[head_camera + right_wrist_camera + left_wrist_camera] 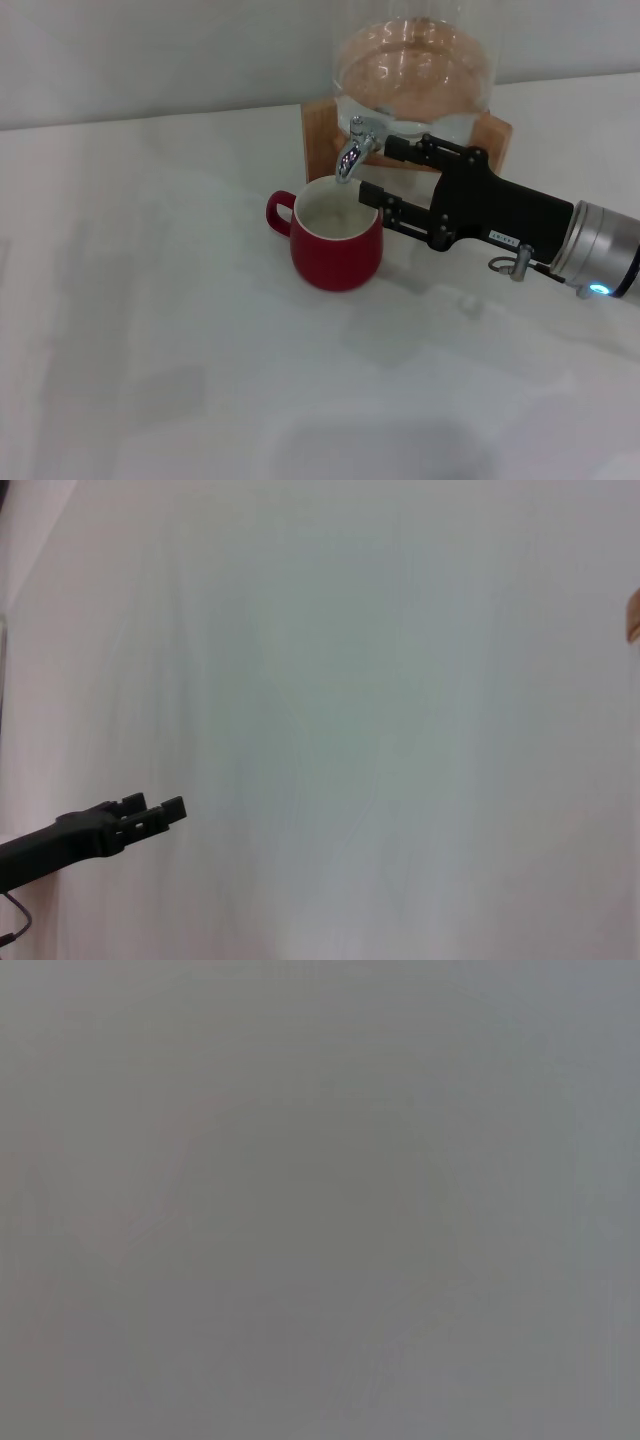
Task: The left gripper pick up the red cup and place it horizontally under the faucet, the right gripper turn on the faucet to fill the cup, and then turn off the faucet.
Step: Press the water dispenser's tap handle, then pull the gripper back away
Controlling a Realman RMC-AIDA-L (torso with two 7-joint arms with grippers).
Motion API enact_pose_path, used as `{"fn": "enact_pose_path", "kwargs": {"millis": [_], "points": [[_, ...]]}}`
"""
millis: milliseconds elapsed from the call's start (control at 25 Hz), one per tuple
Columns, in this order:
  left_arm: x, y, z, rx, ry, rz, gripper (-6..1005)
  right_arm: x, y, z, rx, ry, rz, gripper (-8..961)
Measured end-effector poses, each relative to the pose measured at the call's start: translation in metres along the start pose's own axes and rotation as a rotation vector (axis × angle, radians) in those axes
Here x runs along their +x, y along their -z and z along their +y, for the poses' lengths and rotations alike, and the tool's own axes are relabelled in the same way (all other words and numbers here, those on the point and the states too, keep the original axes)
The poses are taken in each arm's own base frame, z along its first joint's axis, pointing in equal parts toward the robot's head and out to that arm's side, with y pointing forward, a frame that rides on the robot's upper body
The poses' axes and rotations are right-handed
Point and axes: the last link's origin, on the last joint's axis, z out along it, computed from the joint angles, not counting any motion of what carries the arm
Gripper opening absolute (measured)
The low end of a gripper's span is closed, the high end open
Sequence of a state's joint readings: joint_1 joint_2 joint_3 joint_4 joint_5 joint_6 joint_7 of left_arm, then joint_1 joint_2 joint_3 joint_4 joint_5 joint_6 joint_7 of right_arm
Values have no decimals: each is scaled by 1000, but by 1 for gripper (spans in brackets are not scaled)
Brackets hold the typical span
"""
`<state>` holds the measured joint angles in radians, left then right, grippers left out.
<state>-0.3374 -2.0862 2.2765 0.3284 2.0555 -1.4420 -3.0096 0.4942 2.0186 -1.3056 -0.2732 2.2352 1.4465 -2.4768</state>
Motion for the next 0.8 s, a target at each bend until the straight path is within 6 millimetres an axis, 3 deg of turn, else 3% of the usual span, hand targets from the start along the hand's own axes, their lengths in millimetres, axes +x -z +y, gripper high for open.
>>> {"fn": "enact_pose_path", "kwargs": {"millis": [800], "points": [[0,1,1,-2,3,0,888,3,8,-1,33,5,4,657]]}}
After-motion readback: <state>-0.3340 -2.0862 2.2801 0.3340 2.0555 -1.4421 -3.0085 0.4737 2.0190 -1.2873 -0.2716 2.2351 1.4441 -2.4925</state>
